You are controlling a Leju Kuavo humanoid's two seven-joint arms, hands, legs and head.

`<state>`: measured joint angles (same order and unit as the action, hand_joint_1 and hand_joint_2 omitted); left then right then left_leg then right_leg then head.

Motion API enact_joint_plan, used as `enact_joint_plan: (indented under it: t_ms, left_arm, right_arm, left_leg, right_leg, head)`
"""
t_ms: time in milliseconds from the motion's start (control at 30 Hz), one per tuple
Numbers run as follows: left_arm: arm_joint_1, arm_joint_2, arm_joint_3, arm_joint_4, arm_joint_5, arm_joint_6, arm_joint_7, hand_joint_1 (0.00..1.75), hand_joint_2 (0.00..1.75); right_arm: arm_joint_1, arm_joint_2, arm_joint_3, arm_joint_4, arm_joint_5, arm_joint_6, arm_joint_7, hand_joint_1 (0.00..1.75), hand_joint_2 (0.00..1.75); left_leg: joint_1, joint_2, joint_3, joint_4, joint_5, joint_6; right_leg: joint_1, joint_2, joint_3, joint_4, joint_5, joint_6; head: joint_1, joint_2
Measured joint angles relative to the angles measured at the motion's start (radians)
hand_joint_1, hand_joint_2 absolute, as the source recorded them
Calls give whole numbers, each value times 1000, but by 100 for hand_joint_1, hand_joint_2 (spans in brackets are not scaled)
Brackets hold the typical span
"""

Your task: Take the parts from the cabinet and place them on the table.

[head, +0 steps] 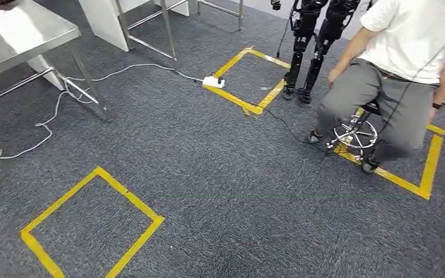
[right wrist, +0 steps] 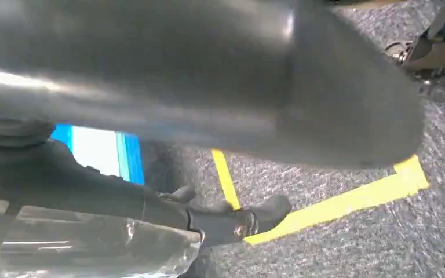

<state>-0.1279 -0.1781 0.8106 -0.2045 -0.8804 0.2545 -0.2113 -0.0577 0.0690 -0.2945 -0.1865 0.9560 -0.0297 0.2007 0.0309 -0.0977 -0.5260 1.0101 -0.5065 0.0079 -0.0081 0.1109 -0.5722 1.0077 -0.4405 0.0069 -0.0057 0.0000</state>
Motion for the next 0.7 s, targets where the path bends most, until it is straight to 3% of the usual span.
enact_joint_plan:
  t_ms: [33, 100, 133, 167, 200, 267, 300, 333, 367, 400, 433, 467, 500, 533, 600, 633, 667, 700]
  left_arm:
    - [-4, 0, 0, 0, -1, 1, 1, 0, 0]
    - [-8, 0, 0, 0, -1, 1, 1, 0, 0]
    - [-9, 0, 0, 0, -1, 1, 1, 0, 0]
    - [-11, -2, 0, 0, -1, 0, 1, 0, 0]
    - [-11, -2, 0, 0, -1, 0, 1, 0, 0]
    - [-10, -1, 0, 0, -2, 0, 3, 0, 0]
    - [-10, -1, 0, 0, -2, -1, 3, 0, 0]
    - [-10, -1, 0, 0, -2, -1, 3, 0, 0]
    - [-11, -1, 0, 0, -2, -1, 3, 0, 0]
    - [-11, -2, 0, 0, -2, 0, 3, 0, 0]
    - [-12, -2, 0, 0, -2, 0, 3, 0, 0]
    - [-12, -2, 0, 0, -2, 0, 3, 0, 0]
    - [-12, 0, 0, 0, -2, 0, 6, 0, 0]
    - [-14, 1, 0, 0, -2, 0, 10, 0, 0]
    - [-22, 0, 0, 1, -2, -17, 40, 0, 0]
    - [-24, -1, 0, 1, -5, -32, 63, 0, 0]
    - [-26, 0, 0, 2, -11, -58, 102, 0, 0]
    - [-24, 2, 0, 3, -18, -90, 147, 0, 0]
  right_arm:
    - [1, 2, 0, 0, 2, 0, 0, 0, 0]
    - [5, 5, 0, 0, 4, 0, 0, 0, 0]
    - [5, 5, 0, 0, 4, 0, 0, 0, 0]
    - [4, 5, 0, 0, 5, 0, 0, 0, 0]
    - [0, 7, 0, 0, 8, 0, 0, 0, 0]
    - [-3, 8, 0, 0, 10, 0, 0, 0, 0]
    - [-2, 8, 0, 0, 10, 0, 0, 0, 0]
    - [0, 8, 0, 0, 11, 1, 0, 0, 0]
    - [3, 8, 0, 0, 14, 3, 0, 0, 0]
    - [3, 6, 0, 0, 16, 3, 0, 0, 0]
    - [2, 5, 0, 0, 19, 3, -1, 0, 0]
    - [-2, 6, 0, 0, 21, 7, 0, 0, 0]
    - [-6, 8, 0, 0, 22, 11, -1, 0, 0]
    - [-5, 10, 0, 0, 23, 13, -1, 0, 0]
    - [1, 8, 0, 0, 21, 16, 0, 0, 0]
    - [0, 6, 0, 0, 11, 19, 0, 0, 0]
    - [2, 7, -4, 1, -16, 21, -1, 0, 0]
    - [1, 6, -18, 1, -56, 25, -1, 0, 0]
  left_leg:
    - [-6, 14, 0, 1, 0, 1]
    - [-13, 36, 3, -6, 9, 16]
    - [-3, 53, 5, -23, 24, 26]
    - [-7, 63, 6, -26, 25, 27]
    - [-8, 82, 4, -26, 26, 35]
    - [-14, 119, 1, -26, 26, 35]
    - [-14, 135, 0, -25, 26, 35]
    - [-14, 151, 0, -25, 25, 35]
    - [-13, 164, 1, -25, 25, 33]
    - [-12, 177, 2, -25, 23, 30]
    - [-11, 189, 5, -23, 20, 23]
    - [-16, 201, 9, -22, 17, 14]
    - [-21, 209, 8, -21, 10, 3]
    - [-22, 218, 11, -21, 12, -2]
    - [-15, 235, 17, -23, 13, -11]
    - [-7, 225, 15, -18, 5, -22]
    - [-2, 167, 9, 6, -19, -27]
    - [-2, 125, -18, 69, -65, -24]
  right_leg:
    - [-5, 9, -9, -2, 5, 9]
    - [-10, 33, -23, -13, 15, 27]
    - [-7, 7, -25, 6, 11, 26]
    - [-4, -51, -45, 36, -5, 22]
    - [-5, -82, -82, 103, -44, 15]
    - [-12, -97, -156, 258, -106, 12]
    - [-15, -99, -175, 303, -116, 19]
    - [-19, -101, -168, 296, -109, 28]
    - [-22, -104, -136, 248, -88, 40]
    - [-26, -115, -85, 161, -58, 52]
    - [-31, -146, -26, 62, -31, 62]
    - [-31, -192, 7, -1, -28, 58]
    - [-16, -187, 15, -4, -21, 46]
    - [-20, -171, 8, 0, -19, 33]
    - [-12, -152, -10, 2, -19, 21]
    - [-23, -138, 5, -3, -14, 9]
    - [-22, -130, 5, -3, -11, 4]
    - [-19, -122, 3, -3, -9, -7]
  head:
    - [-2, 0]
    - [-2, 0]
    - [1, 0]
    - [0, 0]
    - [6, 0]
    - [6, 0]
    - [8, 0]
    - [6, 0]
    - [8, 0]
    - [9, 0]
    - [9, 0]
    - [14, 0]
    - [11, 0]
    - [-1, 0]
    - [-1, 0]
    - [-1, 0]
    - [-5, 0]
    - [-6, 0]
